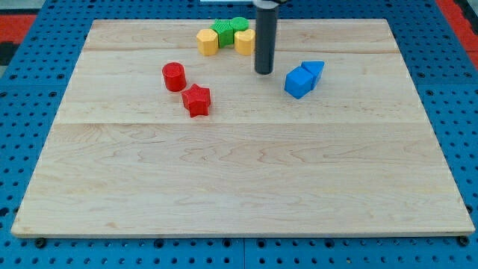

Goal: Separate the blue blocks

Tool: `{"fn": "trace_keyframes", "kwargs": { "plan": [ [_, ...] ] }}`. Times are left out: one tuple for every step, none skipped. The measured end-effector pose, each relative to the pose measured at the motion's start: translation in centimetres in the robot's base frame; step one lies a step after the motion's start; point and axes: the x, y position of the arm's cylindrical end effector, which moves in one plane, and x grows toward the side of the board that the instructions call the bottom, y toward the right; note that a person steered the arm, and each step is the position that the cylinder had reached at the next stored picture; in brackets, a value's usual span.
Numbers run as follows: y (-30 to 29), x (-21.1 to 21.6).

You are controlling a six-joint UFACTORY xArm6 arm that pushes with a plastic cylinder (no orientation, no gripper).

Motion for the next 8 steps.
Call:
{"fn": "trace_keyframes", "kwargs": {
  "plan": [
    [3.8,-1.6],
    [8.3,-1.2],
    [10.7,1.2],
    [6.8,2.8],
    [2.5,3.3],
    [-0.9,5.0],
    [-0.6,8.3],
    [-1.5,12.2]
  ]
}}
